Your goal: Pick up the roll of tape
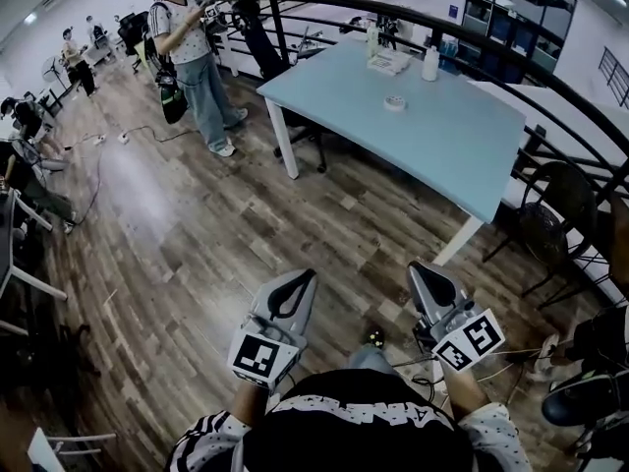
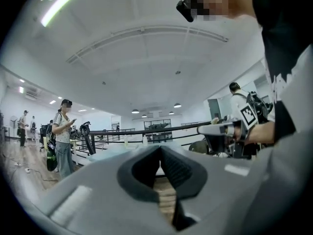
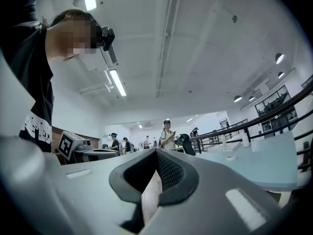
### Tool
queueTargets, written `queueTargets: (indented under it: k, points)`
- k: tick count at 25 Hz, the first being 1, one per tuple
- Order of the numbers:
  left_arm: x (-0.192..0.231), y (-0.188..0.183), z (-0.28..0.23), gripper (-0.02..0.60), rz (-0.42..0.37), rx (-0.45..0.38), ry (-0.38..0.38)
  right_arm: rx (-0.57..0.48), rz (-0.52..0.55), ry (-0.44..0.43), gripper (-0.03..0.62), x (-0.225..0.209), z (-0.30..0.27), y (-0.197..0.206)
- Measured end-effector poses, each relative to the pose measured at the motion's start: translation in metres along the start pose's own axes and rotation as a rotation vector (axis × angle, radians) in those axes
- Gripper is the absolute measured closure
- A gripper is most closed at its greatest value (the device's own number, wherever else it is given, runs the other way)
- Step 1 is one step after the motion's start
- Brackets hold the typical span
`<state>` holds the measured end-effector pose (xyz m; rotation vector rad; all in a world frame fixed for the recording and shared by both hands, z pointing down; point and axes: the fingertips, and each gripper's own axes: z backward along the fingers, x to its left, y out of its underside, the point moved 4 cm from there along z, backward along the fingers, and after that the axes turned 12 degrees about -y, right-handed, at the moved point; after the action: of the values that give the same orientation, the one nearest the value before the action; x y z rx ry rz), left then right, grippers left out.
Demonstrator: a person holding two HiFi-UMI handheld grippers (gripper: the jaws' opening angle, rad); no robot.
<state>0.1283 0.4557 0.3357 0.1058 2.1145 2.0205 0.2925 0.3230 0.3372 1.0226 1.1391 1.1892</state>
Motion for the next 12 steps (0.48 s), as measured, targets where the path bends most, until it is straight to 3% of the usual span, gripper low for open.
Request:
queueTargets:
  k: [12]
  points:
    - [0.013,0.002,-0.096,0.581,-0.013,0.047,-0.115,-0.001,-0.006,-0.067,0.592,-0.117,-0.034,-0.004]
